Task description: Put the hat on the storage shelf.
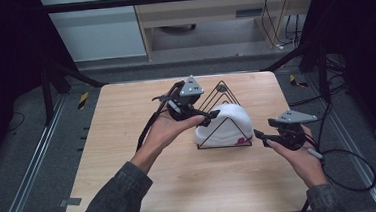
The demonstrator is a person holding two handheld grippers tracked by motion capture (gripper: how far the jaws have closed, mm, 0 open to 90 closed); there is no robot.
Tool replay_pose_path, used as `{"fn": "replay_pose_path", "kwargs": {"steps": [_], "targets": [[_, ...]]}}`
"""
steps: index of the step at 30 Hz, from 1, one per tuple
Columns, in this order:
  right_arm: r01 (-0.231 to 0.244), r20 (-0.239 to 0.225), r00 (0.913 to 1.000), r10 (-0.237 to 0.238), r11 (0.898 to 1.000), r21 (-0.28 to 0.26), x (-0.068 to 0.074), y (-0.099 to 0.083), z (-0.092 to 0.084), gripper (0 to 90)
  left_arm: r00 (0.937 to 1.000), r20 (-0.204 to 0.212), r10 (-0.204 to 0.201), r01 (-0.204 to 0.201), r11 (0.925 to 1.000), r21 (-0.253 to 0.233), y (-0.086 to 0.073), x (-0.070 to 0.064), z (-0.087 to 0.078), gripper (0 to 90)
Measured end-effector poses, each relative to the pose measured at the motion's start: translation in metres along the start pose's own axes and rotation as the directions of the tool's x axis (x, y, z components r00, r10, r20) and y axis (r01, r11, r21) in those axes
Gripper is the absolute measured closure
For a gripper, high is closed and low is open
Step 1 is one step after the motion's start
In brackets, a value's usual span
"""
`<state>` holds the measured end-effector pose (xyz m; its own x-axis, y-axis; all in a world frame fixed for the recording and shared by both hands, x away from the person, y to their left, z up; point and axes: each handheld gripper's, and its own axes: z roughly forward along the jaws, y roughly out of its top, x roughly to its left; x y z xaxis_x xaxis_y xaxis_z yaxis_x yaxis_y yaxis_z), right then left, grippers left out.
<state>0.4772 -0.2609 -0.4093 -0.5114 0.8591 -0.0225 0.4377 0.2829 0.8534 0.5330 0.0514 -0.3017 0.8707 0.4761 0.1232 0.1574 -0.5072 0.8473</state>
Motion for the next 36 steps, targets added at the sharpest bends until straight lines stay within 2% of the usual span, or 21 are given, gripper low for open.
{"fn": "replay_pose_path", "kwargs": {"steps": [10, 14, 18, 23, 27, 32, 34, 36], "targets": [[-0.030, 0.015, 0.9994, 0.030, 1.000, 0.003, -0.001, -0.004, -0.001, 21.3, 0.9996, 0.027, 0.002, -0.002, 0.9998, -0.020, 0.000, -0.008, -0.005, 8.7], [-0.038, 0.024, 0.9990, 0.038, 0.999, 0.000, -0.002, -0.006, -0.001, 19.4, 0.9991, 0.039, 0.015, -0.013, 0.9994, -0.031, -0.001, -0.012, -0.010, 5.8], [-0.049, 0.052, 0.9974, 0.049, 0.999, 0.000, -0.004, -0.013, 0.000, 17.1, 0.9986, 0.049, 0.021, -0.020, 0.9992, -0.036, -0.002, -0.018, -0.013, 5.1], [-0.065, 0.085, 0.9942, 0.065, 0.998, -0.002, -0.006, -0.022, -0.003, 13.6, 0.9986, 0.038, 0.036, -0.035, 0.9987, -0.036, -0.004, -0.024, -0.017, 4.4], [-0.086, 0.093, 0.9920, 0.086, 0.996, -0.002, -0.004, -0.031, -0.006, 11.1, 0.9986, 0.037, 0.039, -0.038, 0.9989, -0.029, -0.005, -0.027, -0.020, 4.4], [-0.094, 0.092, 0.9913, 0.093, 0.995, 0.008, -0.001, -0.046, -0.009, 9.2, 0.9994, 0.014, 0.031, -0.030, 0.9995, -0.013, -0.008, -0.026, -0.024, 4.4], [-0.100, 0.093, 0.9907, 0.099, 0.995, 0.010, 0.000, -0.052, -0.010, 8.6, 0.9997, 0.017, 0.019, -0.019, 0.9996, -0.022, -0.010, -0.025, -0.026, 4.5], [-0.101, 0.095, 0.9906, 0.099, 0.995, 0.020, 0.001, -0.058, -0.010, 8.3, 0.9995, 0.002, 0.031, -0.031, 0.9994, -0.015, -0.012, -0.023, -0.028, 4.5]]}}
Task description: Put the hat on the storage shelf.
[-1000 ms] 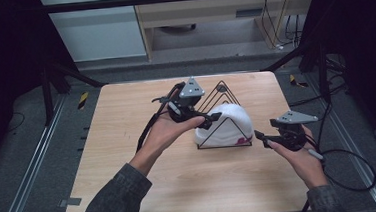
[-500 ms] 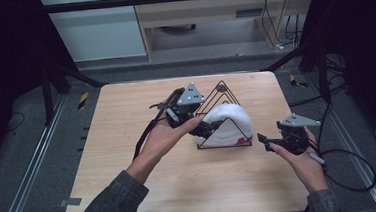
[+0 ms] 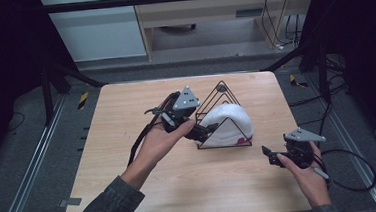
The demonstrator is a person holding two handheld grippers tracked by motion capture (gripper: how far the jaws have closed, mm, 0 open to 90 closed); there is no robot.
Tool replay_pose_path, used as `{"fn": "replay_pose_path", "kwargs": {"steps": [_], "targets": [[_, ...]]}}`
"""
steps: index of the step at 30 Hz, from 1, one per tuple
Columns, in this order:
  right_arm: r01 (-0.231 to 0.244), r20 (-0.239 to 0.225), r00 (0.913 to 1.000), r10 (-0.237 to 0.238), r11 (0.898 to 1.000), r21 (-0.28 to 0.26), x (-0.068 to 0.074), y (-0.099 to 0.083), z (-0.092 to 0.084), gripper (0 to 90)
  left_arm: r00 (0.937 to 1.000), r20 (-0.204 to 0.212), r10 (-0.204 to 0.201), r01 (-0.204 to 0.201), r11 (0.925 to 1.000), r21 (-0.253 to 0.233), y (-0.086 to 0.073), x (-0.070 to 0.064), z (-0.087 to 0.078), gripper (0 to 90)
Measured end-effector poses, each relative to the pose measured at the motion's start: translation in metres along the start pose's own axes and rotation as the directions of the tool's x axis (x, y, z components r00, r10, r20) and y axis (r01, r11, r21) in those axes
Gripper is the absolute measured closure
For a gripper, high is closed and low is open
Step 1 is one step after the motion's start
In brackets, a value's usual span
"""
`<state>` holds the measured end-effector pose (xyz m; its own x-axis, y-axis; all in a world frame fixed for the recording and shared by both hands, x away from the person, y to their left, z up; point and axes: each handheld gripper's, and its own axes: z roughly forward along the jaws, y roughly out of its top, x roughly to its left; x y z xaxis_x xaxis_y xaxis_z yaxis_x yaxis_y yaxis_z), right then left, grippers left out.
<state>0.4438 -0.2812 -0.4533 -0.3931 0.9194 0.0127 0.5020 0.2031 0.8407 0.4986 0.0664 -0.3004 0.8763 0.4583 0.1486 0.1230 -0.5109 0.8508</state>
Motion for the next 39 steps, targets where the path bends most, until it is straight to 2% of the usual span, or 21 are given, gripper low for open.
{"fn": "replay_pose_path", "kwargs": {"steps": [15, 23, 29, 32, 34, 37, 39], "targets": [[-0.043, -0.021, 0.9988, 0.045, 0.997, 0.071, 0.007, -0.035, 0.016, 12.6, 0.9978, -0.031, -0.059, 0.059, 0.9982, -0.005, -0.032, 0.014, -0.017, 4.9], [-0.029, -0.035, 0.9989, 0.032, 0.996, 0.083, 0.011, -0.039, 0.023, 12.5, 0.9929, -0.046, -0.109, 0.109, 0.9940, 0.003, -0.059, 0.025, -0.024, 5.0], [-0.029, -0.049, 0.9983, 0.033, 0.996, 0.087, 0.013, -0.042, 0.028, 12.6, 0.9883, -0.088, -0.124, 0.127, 0.9916, 0.026, -0.084, 0.034, -0.031, 4.9], [-0.032, -0.043, 0.9985, 0.036, 0.996, 0.085, 0.013, -0.045, 0.031, 12.4, 0.9855, -0.096, -0.140, 0.144, 0.9892, 0.030, -0.098, 0.039, -0.032, 4.9], [-0.036, -0.041, 0.9984, 0.039, 0.996, 0.087, 0.013, -0.046, 0.031, 12.4, 0.9847, -0.115, -0.131, 0.137, 0.9896, 0.045, -0.107, 0.042, -0.033, 4.9], [-0.050, -0.052, 0.9972, 0.054, 0.996, 0.074, 0.015, -0.048, 0.030, 12.3, 0.9820, -0.099, -0.161, 0.166, 0.9854, 0.040, -0.119, 0.043, -0.036, 4.8], [-0.052, -0.048, 0.9973, 0.055, 0.996, 0.067, 0.016, -0.048, 0.029, 12.4, 0.9805, -0.110, -0.163, 0.169, 0.9846, 0.046, -0.127, 0.043, -0.038, 4.7]]}}
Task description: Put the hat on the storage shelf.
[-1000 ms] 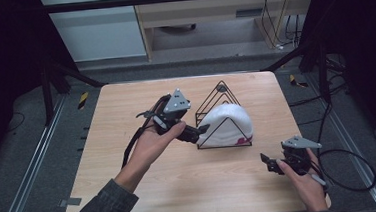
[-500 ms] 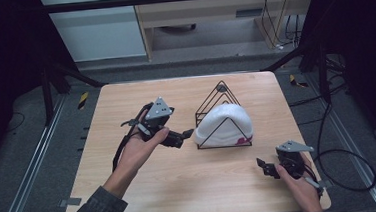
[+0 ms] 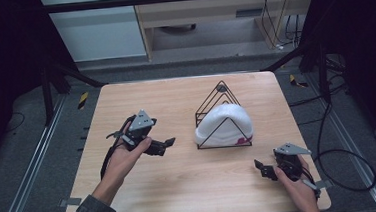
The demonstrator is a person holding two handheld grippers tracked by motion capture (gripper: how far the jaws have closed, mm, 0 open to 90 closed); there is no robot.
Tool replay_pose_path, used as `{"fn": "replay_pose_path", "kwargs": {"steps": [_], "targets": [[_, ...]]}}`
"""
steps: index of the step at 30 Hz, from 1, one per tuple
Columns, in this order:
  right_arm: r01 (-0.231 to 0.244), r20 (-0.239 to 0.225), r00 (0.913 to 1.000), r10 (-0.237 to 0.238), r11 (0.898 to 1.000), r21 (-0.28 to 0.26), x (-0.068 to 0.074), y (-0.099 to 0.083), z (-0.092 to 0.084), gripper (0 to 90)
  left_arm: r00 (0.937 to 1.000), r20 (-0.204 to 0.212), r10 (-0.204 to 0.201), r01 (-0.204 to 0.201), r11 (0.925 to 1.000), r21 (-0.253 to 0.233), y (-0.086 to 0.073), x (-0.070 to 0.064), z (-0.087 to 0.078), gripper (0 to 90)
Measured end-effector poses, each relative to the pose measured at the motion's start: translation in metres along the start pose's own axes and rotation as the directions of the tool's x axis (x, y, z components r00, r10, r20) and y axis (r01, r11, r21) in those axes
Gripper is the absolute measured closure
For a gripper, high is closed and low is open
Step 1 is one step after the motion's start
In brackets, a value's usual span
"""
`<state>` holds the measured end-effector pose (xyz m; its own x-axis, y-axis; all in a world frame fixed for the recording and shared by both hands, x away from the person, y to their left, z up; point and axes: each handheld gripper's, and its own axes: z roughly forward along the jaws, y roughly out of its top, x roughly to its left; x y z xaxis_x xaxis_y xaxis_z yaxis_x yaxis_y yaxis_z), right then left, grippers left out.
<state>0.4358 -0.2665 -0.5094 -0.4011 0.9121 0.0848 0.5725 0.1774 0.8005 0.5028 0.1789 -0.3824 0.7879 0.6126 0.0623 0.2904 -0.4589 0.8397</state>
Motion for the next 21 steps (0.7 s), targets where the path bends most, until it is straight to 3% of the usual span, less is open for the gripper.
{"fn": "replay_pose_path", "kwargs": {"steps": [11, 21], "targets": [[0.015, 0.003, 0.9999, -0.015, 1.000, 0.022, -0.003, -0.001, -0.001, 12.4, 0.9963, -0.054, -0.066, 0.069, 0.9964, 0.050, -0.054, 0.020, -0.008, 4.8], [0.028, 0.014, 0.9995, -0.028, 0.999, 0.041, -0.001, 0.001, 0.004, 10.7, 0.9800, -0.134, -0.147, 0.161, 0.9821, 0.099, -0.107, 0.048, -0.019, 4.9]]}}
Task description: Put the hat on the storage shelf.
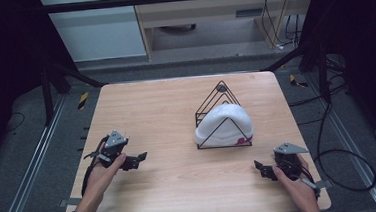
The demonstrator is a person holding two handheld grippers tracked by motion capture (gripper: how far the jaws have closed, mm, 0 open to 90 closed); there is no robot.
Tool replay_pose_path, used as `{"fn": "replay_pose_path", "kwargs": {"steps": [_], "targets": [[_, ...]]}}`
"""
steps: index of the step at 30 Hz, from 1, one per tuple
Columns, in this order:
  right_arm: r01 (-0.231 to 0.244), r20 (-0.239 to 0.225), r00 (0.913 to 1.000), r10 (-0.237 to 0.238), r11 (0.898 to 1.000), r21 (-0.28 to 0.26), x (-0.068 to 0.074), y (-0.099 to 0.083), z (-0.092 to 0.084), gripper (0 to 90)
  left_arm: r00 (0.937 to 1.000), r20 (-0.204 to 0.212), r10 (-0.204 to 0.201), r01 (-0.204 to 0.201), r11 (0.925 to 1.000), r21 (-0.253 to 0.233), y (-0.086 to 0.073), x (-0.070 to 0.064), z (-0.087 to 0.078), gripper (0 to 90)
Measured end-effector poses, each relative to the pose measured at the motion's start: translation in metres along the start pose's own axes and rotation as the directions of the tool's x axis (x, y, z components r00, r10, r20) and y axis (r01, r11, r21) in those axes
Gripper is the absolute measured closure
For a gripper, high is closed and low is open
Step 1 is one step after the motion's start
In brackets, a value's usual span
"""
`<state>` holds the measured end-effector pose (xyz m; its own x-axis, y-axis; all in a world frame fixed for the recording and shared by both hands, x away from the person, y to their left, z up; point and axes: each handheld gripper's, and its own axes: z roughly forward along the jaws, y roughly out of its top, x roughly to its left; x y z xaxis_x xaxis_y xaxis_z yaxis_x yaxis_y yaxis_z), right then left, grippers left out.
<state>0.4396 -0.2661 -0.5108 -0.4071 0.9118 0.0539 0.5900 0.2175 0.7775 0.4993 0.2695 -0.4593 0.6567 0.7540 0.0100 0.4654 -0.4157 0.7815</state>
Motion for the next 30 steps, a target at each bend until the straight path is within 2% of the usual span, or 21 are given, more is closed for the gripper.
{"fn": "replay_pose_path", "kwargs": {"steps": [3, 9, 17, 18, 26, 30], "targets": [[0.000, 0.001, 1.0000, 0.000, 1.000, 0.007, -0.002, 0.002, 0.001, 10.5, 0.9999, -0.017, 0.001, -0.001, 0.9998, 0.021, -0.013, 0.005, -0.002, 4.8], [-0.013, 0.010, 0.9999, 0.013, 1.000, 0.010, -0.009, 0.007, 0.004, 10.4, 0.9979, -0.049, -0.042, 0.044, 0.9981, 0.043, -0.035, 0.021, -0.005, 4.8], [-0.024, 0.034, 0.9992, 0.023, 0.999, 0.023, -0.014, 0.008, 0.008, 9.7, 0.9898, -0.093, -0.108, 0.113, 0.9923, 0.050, -0.055, 0.044, -0.006, 4.7], [-0.038, 0.033, 0.9988, 0.037, 0.999, 0.026, -0.014, 0.008, 0.008, 9.7, 0.9889, -0.097, -0.113, 0.118, 0.9917, 0.050, -0.057, 0.045, -0.007, 4.8], [-0.056, 0.041, 0.9977, 0.054, 0.998, 0.029, -0.017, 0.008, 0.010, 9.3, 0.9864, -0.108, -0.124, 0.130, 0.9900, 0.054, -0.065, 0.051, -0.005, 4.5], [-0.044, 0.051, 0.9978, 0.043, 0.999, 0.030, -0.018, 0.009, 0.011, 9.1, 0.9868, -0.111, -0.118, 0.125, 0.9901, 0.063, -0.065, 0.049, -0.005, 4.5]]}}
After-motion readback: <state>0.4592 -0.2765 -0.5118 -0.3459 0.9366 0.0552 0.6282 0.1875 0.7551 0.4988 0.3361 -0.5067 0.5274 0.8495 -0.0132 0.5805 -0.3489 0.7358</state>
